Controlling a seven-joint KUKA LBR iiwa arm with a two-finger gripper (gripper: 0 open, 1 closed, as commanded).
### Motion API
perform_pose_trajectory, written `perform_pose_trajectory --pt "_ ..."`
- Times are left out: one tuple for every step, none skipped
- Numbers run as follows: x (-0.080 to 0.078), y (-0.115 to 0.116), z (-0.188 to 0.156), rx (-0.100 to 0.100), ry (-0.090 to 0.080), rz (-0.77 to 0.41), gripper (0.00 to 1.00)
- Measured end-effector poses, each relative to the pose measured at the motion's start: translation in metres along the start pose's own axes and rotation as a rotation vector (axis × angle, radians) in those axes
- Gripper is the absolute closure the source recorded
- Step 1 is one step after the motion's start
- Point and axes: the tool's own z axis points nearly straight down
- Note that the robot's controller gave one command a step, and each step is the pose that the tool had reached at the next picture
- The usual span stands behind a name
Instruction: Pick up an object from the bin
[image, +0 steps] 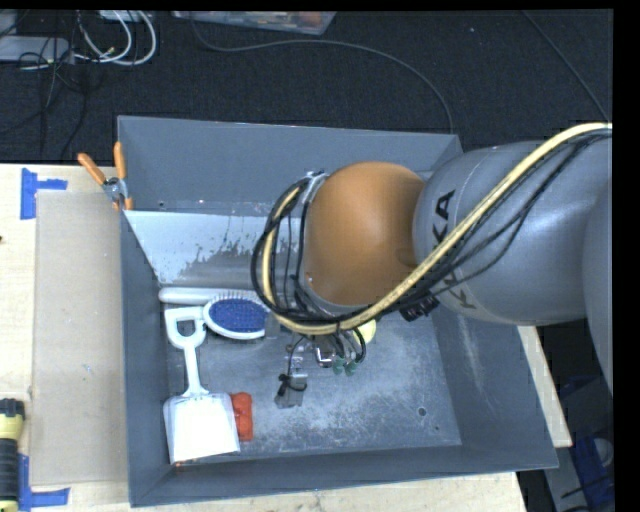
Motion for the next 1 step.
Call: perform_pose_trajectory --pt "-0.0018 -0.001 -0.0043 -0.001 -0.008 0.005 0.0"
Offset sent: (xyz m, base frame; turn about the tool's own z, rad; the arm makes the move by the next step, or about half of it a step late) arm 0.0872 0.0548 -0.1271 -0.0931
